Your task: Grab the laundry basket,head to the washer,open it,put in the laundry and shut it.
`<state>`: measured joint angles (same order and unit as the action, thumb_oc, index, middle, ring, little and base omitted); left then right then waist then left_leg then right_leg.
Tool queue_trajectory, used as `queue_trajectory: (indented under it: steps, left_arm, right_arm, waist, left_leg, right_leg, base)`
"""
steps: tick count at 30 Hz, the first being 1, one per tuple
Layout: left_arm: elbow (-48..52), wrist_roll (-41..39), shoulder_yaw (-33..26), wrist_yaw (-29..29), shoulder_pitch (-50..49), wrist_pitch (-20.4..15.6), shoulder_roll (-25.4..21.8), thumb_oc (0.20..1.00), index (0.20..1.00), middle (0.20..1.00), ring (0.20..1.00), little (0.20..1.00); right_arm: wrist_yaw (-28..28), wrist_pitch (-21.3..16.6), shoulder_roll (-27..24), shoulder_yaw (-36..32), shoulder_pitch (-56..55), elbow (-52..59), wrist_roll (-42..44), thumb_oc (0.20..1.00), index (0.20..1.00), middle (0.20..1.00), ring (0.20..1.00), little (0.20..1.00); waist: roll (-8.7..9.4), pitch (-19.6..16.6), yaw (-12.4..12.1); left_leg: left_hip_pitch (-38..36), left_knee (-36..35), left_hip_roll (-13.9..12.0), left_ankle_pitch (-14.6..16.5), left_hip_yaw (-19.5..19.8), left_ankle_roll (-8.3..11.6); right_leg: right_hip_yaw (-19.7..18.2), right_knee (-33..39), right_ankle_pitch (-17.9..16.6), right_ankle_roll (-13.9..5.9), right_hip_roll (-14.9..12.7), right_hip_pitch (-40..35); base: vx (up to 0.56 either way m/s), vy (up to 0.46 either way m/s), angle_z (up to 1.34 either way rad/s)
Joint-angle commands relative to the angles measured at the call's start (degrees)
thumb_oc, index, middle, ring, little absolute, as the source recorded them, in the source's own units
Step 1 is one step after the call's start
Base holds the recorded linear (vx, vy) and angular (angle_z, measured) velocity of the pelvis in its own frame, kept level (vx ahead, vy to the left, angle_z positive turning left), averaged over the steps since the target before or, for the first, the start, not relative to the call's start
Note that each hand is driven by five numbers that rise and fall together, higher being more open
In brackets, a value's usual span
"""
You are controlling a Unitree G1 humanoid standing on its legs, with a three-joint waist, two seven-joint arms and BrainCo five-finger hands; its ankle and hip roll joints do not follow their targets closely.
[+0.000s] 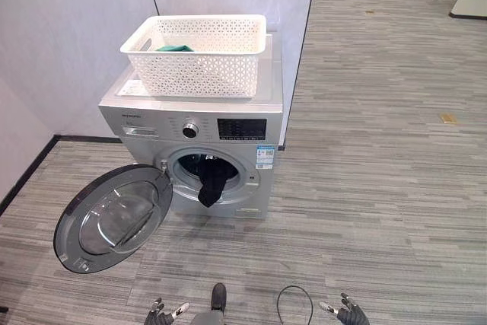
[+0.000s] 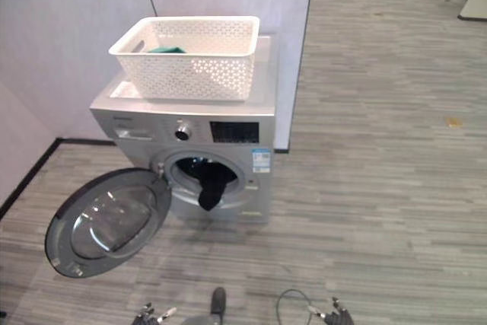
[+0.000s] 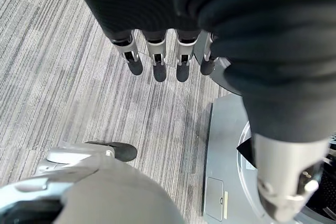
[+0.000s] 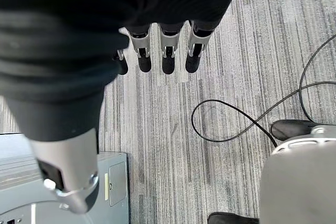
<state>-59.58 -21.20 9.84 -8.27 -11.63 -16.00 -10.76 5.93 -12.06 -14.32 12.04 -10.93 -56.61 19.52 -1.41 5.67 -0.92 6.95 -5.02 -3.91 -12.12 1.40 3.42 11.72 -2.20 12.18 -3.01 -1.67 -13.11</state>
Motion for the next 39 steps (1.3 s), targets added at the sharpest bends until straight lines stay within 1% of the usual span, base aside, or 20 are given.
queue_trajectory:
  steps: [1, 12, 13, 14, 15, 16, 20, 21, 23, 24, 25, 28, 29, 30, 32, 33, 34, 35, 38, 39]
  left_arm:
    - [-0.63, 1.50, 0.39, 0.09, 3.16, -0.77, -0.31, 1.000, 1.000, 1.000, 1.000, 1.000]
    - [-0.56, 0.88, 0.47, -0.15, 3.54, -0.78, -0.58, 1.000, 1.000, 1.000, 1.000, 1.000]
    - [0.82, 0.64, 1.17, -0.15, 4.36, -0.77, -1.11, 1.000, 1.000, 1.000, 1.000, 1.000]
    - [1.16, 0.37, 1.20, -0.13, 4.50, -0.74, -1.17, 1.000, 1.000, 1.000, 1.000, 1.000]
    - [2.51, -0.39, 1.39, -0.17, 5.03, -0.76, -1.71, 1.000, 1.000, 1.000, 1.000, 1.000]
    - [3.22, -0.45, 1.46, -0.17, 5.04, -0.76, -1.95, 1.000, 1.000, 1.000, 1.000, 1.000]
    - [3.94, -0.88, 0.71, -0.30, 4.65, -0.83, -2.51, 1.000, 1.000, 1.000, 1.000, 1.000]
    - [3.94, -0.88, 0.71, -0.30, 4.65, -0.83, -2.51, 1.000, 1.000, 1.000, 1.000, 1.000]
    - [3.68, -0.94, 0.19, -0.59, 4.68, -1.10, -2.53, 1.000, 1.000, 1.000, 1.000, 1.000]
    - [3.64, -0.59, 0.24, -0.57, 4.40, -1.02, -2.52, 1.000, 1.000, 1.000, 1.000, 1.000]
    - [3.85, -0.52, 0.28, -0.39, 4.25, -1.14, -2.57, 1.000, 1.000, 1.000, 1.000, 1.000]
    - [3.05, -0.35, 0.05, 0.17, 3.97, -0.96, -2.77, 1.000, 1.000, 1.000, 1.000, 1.000]
    - [3.09, -0.27, -0.14, 0.33, 3.95, -0.83, -3.02, 1.000, 1.000, 1.000, 1.000, 1.000]
    - [3.79, 0.11, -0.05, 0.48, 3.66, -0.64, -3.28, 1.000, 1.000, 1.000, 1.000, 1.000]
    - [5.60, 0.61, 0.27, 1.07, 3.44, -0.21, -4.24, 1.000, 1.000, 1.000, 1.000, 1.000]
    - [5.60, 0.61, 0.26, 1.07, 3.44, -0.21, -4.25, 1.000, 1.000, 1.000, 1.000, 1.000]
    - [6.08, 1.29, 0.54, 1.39, 3.39, 0.08, -4.79, 1.000, 1.000, 1.000, 1.000, 1.000]
    - [5.94, 1.76, 0.68, 1.46, 3.71, -0.03, -5.04, 1.000, 1.000, 1.000, 1.000, 1.000]
    - [5.00, 1.74, 0.77, 1.20, 4.78, -0.51, -5.17, 1.000, 1.000, 1.000, 1.000, 1.000]
    - [4.54, 1.68, 0.75, 1.15, 5.06, -0.61, -4.98, 1.000, 1.000, 1.000, 1.000, 1.000]
  right_arm:
    - [-0.23, -0.89, -0.75, -0.17, 0.17, 3.95, 1.24, 1.000, 1.000, 1.000, 1.000, 1.000]
    - [0.03, -1.04, -0.33, -0.98, 0.25, 2.81, 2.91, 1.000, 1.000, 1.000, 1.000, 1.000]
    - [0.29, -0.92, -0.78, -0.95, 0.84, 3.15, 3.40, 1.000, 1.000, 1.000, 1.000, 1.000]
    - [0.34, -0.97, -1.00, -0.94, 0.88, 3.87, 3.56, 1.000, 1.000, 1.000, 1.000, 1.000]
    - [0.53, -1.19, -1.88, -0.59, 1.67, 5.52, 3.79, 1.000, 1.000, 1.000, 1.000, 1.000]
    - [0.68, -1.15, -2.10, -0.40, 1.95, 5.75, 3.45, 1.000, 1.000, 1.000, 1.000, 1.000]
    - [0.94, -0.69, -2.57, -0.26, 2.68, 6.31, 2.67, 1.000, 1.000, 1.000, 1.000, 1.000]
    - [0.94, -0.69, -2.57, -0.26, 2.68, 6.31, 2.67, 1.000, 1.000, 1.000, 1.000, 1.000]
    - [0.79, -0.80, -2.73, -0.66, 2.94, 6.91, 3.22, 1.000, 1.000, 1.000, 1.000, 1.000]
    - [0.44, -0.79, -2.31, -1.09, 2.32, 7.83, 4.11, 1.000, 1.000, 1.000, 1.000, 1.000]
    - [0.37, -0.75, -2.29, -1.31, 2.10, 8.43, 4.24, 1.000, 1.000, 1.000, 1.000, 1.000]
    - [-0.64, -0.44, -1.36, -1.02, 2.50, 8.69, 4.45, 1.000, 1.000, 1.000, 1.000, 1.000]
    - [-0.76, -0.38, -1.03, -1.20, 2.83, 8.71, 4.56, 1.000, 1.000, 1.000, 1.000, 1.000]
    - [-1.17, 0.11, -0.90, -1.28, 3.23, 8.58, 4.72, 1.000, 1.000, 1.000, 1.000, 1.000]
    - [-1.64, 0.60, -1.25, -0.78, 3.21, 9.03, 4.46, 1.000, 1.000, 1.000, 1.000, 1.000]
    - [-1.64, 0.60, -1.25, -0.78, 3.21, 9.03, 4.46, 1.000, 1.000, 1.000, 1.000, 1.000]
    - [-1.69, 0.47, -1.05, -0.56, 3.22, 9.50, 4.33, 1.000, 1.000, 1.000, 1.000, 1.000]
    - [-1.64, 0.64, -1.22, -0.22, 2.91, 9.58, 3.71, 1.000, 1.000, 1.000, 1.000, 1.000]
    - [-1.05, 0.87, -1.26, 0.00, 3.58, 7.73, 3.48, 1.000, 1.000, 1.000, 1.000, 1.000]
    - [-0.82, 1.01, -0.97, 0.02, 3.99, 6.08, 3.50, 1.000, 1.000, 1.000, 1.000, 1.000]
  waist:
    - [0.67, 1.38, -0.55]
    - [0.99, 1.66, -0.31]
    - [1.50, 3.02, -0.26]
    - [1.72, 3.49, -0.31]
    - [2.44, 5.08, -0.75]
    - [2.81, 5.31, -0.74]
    - [3.37, 4.70, -1.00]
    - [3.40, 4.72, -1.06]
    - [3.41, 4.46, -0.92]
    - [3.23, 3.86, -0.54]
    - [3.15, 3.56, -0.51]
    - [3.83, 2.32, -1.64]
    - [3.81, 2.17, -2.16]
    - [3.60, 2.57, -2.23]
    - [2.64, 3.94, -1.37]
    - [2.68, 3.94, -1.38]
    - [1.52, 5.01, -0.74]
    - [1.19, 5.40, -0.12]
    - [0.84, 6.13, 1.13]
    - [0.83, 6.18, 1.74]
  left_leg:
    - [-1.82, 0.19, -2.27, 4.16, -1.82, 1.51]
    - [-0.58, 1.90, -2.54, 4.05, -1.35, 1.82]
    - [3.38, 7.44, -2.66, 4.64, -0.64, 1.98]
    - [4.62, 9.50, -2.51, 4.91, -0.02, 2.05]
    - [8.03, 14.62, -1.42, 5.00, 2.63, 2.84]
    - [8.73, 15.17, -1.47, 5.69, 3.36, 2.76]
    - [8.52, 9.88, -5.57, 5.09, 1.85, 2.10]
    - [8.43, 9.77, -5.57, 5.04, 1.78, 2.11]
    - [7.93, 6.84, -7.66, 5.65, -1.34, 1.82]
    - [8.23, 7.82, -8.43, 5.02, -4.97, 2.22]
    - [8.48, 9.02, -8.16, 5.20, -5.82, 2.19]
    - [7.76, 13.41, -4.22, 10.36, -6.81, -0.23]
    - [6.55, 13.45, -2.57, 11.93, -7.31, -1.61]
    - [4.06, 12.97, 0.92, 13.89, -7.55, -4.77]
    - [1.48, 12.26, 3.48, 14.88, -6.18, -7.05]
    - [1.47, 12.26, 3.51, 14.88, -6.21, -7.06]
    - [-0.69, 11.73, 4.75, 15.88, -4.98, -8.11]
    - [-1.87, 11.17, 5.13, 15.77, -3.90, -7.96]
    - [-3.25, 10.53, 6.10, 16.05, -1.60, -7.45]
    - [-3.96, 10.05, 6.54, 16.23, -0.37, -7.06]
  right_leg:
    - [0.45, -0.70, -2.71, -0.33, -1.79, 6.15]
    - [1.14, -1.11, -2.13, 0.19, -1.56, 5.81]
    - [1.64, -1.74, -1.58, 1.15, -1.25, 6.26]
    - [1.70, -1.85, -1.44, 1.38, -1.10, 6.29]
    - [1.45, -2.72, -1.21, 1.91, -0.87, 7.04]
    - [1.72, -2.95, -0.93, 1.88, -0.95, 7.28]
    - [2.04, -3.68, -0.08, 0.82, -1.49, 7.61]
    - [1.98, -3.71, -0.06, 0.82, -1.51, 7.61]
    - [2.07, -3.90, 0.43, 0.13, -2.20, 7.57]
    - [2.31, -3.36, 0.12, -0.40, -3.10, 6.53]
    - [2.35, -3.09, -0.15, -0.62, -3.57, 6.08]
    - [1.75, -5.44, -2.50, -2.99, -8.21, 5.11]
    - [1.25, -9.43, -4.27, -3.64, -10.10, 6.62]
    - [-0.40, -20.31, -11.74, -4.12, -13.57, 11.31]
    - [-2.73, -31.26, -15.61, -3.26, -14.55, 15.45]
    - [-2.78, -31.32, -15.58, -3.28, -14.59, 15.49]
    - [-3.50, -36.87, -15.02, -2.48, -14.03, 20.24]
    - [-3.72, -36.07, -12.66, -1.75, -12.36, 22.64]
    - [-3.47, -26.17, -10.82, -2.04, -9.05, 24.49]
    - [-5.09, -20.34, -10.45, -2.50, -7.17, 25.29]
  base:
    - [0.00, 0.000, 0.00]
    - [-0.02, -0.015, 0.09]
    - [-0.10, -0.068, 0.28]
    - [-0.17, -0.107, 0.54]
    - [-0.08, -0.057, 0.59]
    - [-0.03, -0.040, 0.53]
    - [0.13, 0.073, 0.08]
    - [0.11, 0.090, 0.04]
    - [0.24, 0.203, 0.16]
    - [0.36, 0.297, 0.12]
    - [0.50, 0.398, 0.09]
    - [0.41, 0.372, -0.01]
    - [0.35, 0.541, -0.18]
    - [0.30, 0.540, -0.22]
    - [0.21, 0.380, -0.24]
    - [0.20, 0.267, 0.48]
    - [0.23, 0.192, 0.77]
    - [0.29, 0.176, 0.56]
    - [0.20, -0.032, 0.36]
    - [0.24, -0.098, 0.87]
